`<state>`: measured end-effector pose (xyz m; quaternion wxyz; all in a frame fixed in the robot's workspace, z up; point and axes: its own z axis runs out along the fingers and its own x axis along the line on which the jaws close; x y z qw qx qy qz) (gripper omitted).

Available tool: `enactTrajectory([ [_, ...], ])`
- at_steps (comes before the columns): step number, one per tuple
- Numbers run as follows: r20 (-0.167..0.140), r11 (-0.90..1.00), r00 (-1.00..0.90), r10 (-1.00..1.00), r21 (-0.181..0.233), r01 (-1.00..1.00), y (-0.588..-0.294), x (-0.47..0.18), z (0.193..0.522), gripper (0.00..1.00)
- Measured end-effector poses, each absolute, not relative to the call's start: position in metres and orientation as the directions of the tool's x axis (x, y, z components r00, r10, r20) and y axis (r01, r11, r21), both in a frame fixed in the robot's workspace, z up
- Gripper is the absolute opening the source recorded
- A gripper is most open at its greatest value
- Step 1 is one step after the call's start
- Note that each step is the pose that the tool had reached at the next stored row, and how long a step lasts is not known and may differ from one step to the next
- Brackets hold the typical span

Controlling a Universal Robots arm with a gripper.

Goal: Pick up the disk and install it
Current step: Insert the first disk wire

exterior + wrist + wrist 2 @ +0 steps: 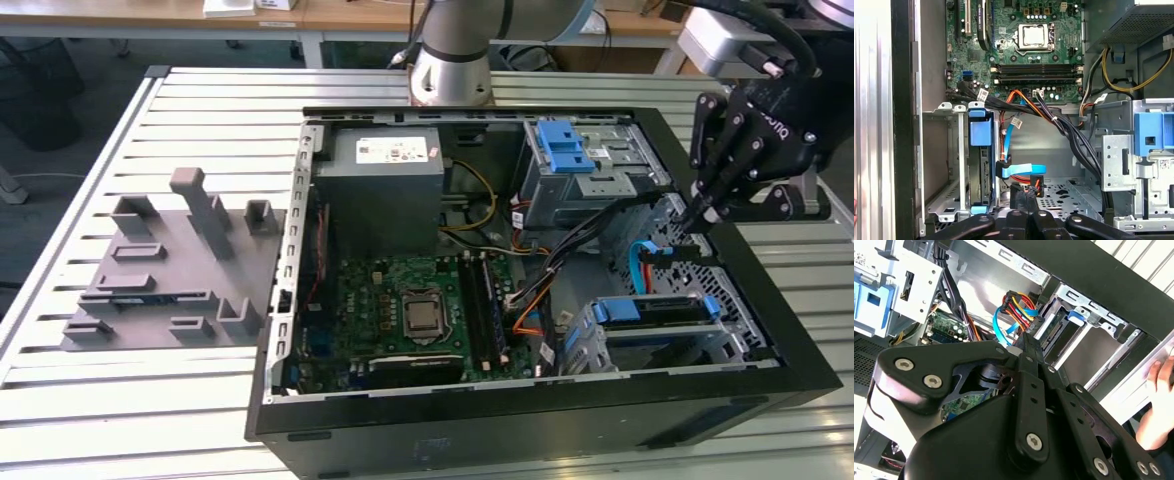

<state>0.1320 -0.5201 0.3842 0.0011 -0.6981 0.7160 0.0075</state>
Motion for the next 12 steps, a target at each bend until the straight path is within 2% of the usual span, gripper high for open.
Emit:
enactTrajectory([
  [1, -0.010, 0.025, -0.025, -1.000, 0.009, -1.000, -0.520, 0.132, 0.384, 0.17],
  [2, -0.008, 0.025, -0.025, -1.000, 0.008, -1.000, -0.520, 0.132, 0.384, 0.17],
  [3, -0.007, 0.025, -0.025, -1.000, 0.008, -1.000, -0.520, 0.132, 0.383, 0.23],
  [4, -0.005, 0.025, -0.025, -1.000, 0.007, -1.000, -0.520, 0.132, 0.382, 0.23],
  [5, -0.002, 0.025, -0.025, -1.000, 0.006, -1.000, -0.520, 0.132, 0.381, 0.30],
  [12, 0.009, 0.025, -0.025, -1.000, 0.003, -1.000, -0.520, 0.132, 0.373, 0.30],
])
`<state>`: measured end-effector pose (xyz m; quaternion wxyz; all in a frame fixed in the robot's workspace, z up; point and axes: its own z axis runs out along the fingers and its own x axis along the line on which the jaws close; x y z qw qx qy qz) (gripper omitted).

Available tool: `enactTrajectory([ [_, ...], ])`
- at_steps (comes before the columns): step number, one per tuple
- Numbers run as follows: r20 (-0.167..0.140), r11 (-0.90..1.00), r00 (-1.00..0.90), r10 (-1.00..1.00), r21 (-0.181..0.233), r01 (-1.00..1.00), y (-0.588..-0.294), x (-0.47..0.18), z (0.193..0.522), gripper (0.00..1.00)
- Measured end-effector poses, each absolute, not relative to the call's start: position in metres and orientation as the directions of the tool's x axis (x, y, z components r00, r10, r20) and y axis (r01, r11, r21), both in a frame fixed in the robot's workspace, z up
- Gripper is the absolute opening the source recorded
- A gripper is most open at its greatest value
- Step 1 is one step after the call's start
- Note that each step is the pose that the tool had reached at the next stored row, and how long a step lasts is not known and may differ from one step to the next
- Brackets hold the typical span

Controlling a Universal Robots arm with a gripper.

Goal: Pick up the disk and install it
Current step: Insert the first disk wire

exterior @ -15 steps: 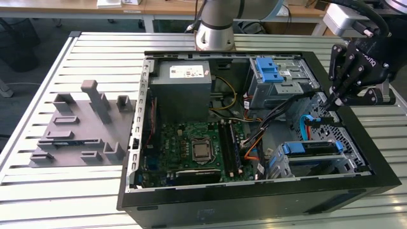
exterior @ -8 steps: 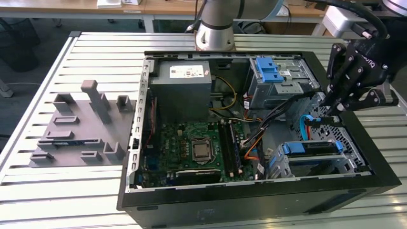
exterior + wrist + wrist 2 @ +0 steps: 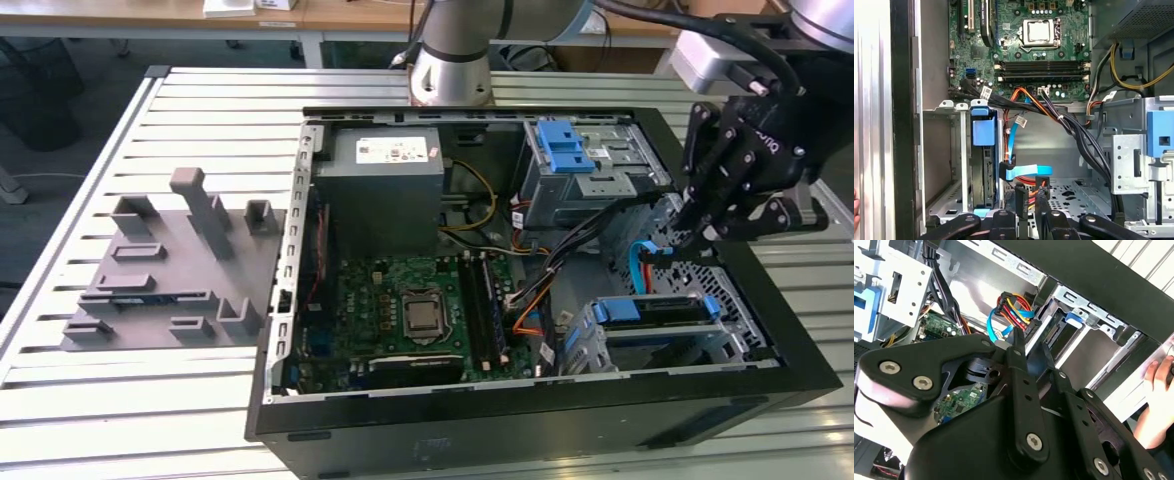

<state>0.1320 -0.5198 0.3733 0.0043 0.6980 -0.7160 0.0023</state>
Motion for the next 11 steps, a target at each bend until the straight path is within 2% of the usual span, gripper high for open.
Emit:
enactTrajectory([
  [11, 0.010, 0.025, -0.025, -1.000, 0.003, -1.000, -0.5198, 0.1321, 0.3659, 0.30],
])
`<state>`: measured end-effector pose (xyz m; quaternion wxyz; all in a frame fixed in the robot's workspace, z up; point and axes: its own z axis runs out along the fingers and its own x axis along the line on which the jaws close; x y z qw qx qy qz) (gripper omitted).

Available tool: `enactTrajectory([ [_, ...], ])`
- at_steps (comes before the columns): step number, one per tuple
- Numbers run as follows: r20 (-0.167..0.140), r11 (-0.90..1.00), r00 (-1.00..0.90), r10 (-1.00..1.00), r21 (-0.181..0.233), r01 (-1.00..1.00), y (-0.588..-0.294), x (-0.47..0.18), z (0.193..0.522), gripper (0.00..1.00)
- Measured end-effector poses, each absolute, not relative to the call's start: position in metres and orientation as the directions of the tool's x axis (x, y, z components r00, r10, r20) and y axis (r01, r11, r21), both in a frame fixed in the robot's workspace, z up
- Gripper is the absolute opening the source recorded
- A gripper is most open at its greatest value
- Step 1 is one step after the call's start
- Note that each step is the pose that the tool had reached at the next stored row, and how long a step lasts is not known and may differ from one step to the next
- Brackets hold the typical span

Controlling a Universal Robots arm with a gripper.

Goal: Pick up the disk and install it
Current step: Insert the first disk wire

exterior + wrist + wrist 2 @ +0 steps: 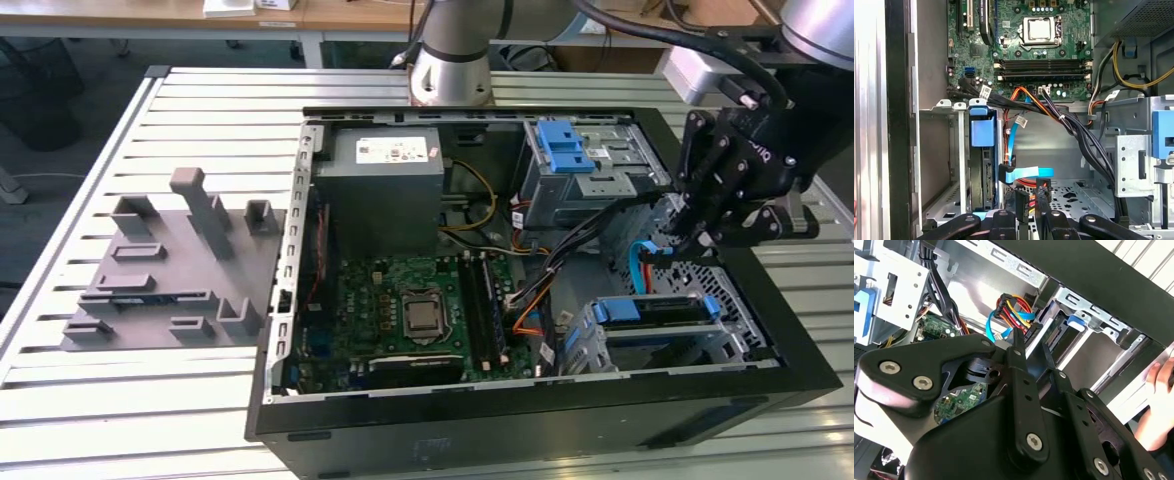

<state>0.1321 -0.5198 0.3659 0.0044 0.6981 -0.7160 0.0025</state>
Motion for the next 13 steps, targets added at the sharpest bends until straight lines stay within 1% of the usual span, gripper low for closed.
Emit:
enactTrajectory([
  [13, 0.014, 0.025, -0.025, -1.000, 0.003, -1.000, -0.5198, 0.1321, 0.3592, 0.30],
])
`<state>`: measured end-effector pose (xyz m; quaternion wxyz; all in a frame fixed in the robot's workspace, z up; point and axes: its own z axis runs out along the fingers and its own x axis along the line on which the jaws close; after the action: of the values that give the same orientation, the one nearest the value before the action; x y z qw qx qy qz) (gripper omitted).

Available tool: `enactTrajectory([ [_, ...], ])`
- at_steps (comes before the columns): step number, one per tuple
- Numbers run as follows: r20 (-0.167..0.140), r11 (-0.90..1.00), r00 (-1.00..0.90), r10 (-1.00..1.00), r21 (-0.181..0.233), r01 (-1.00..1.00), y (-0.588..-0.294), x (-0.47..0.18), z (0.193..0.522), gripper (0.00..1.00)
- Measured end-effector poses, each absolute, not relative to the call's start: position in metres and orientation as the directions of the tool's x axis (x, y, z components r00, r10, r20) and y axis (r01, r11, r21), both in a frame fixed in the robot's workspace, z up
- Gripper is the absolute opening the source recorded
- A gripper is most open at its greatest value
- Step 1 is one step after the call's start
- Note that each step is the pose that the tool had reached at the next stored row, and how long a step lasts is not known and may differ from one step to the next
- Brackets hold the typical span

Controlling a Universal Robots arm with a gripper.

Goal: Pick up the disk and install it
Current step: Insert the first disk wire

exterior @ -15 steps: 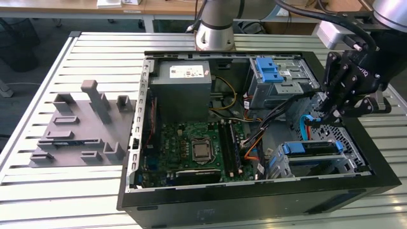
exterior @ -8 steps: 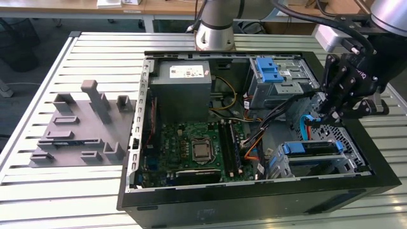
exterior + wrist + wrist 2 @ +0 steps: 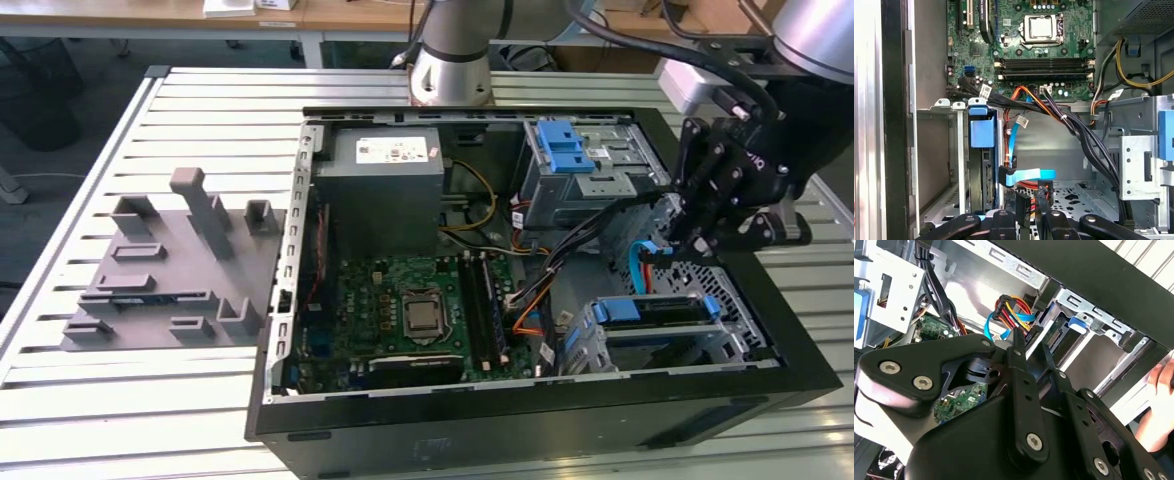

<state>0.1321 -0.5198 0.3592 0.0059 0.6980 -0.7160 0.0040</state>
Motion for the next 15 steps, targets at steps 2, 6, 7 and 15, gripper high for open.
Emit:
enactTrajectory([
  [2, 0.015, 0.025, -0.025, -1.000, 0.003, -1.000, -0.5198, 0.1321, 0.3584, 0.28],
  [6, 0.017, 0.025, -0.025, -1.000, 0.002, -1.000, -0.5197, 0.1321, 0.3571, 0.16],
  [7, 0.018, 0.025, -0.025, -1.000, 0.003, -1.000, -0.5198, 0.1320, 0.3569, 0.16],
  [15, 0.017, 0.025, -0.025, -1.000, 0.002, -1.000, -0.5198, 0.1321, 0.3565, 0.16],
])
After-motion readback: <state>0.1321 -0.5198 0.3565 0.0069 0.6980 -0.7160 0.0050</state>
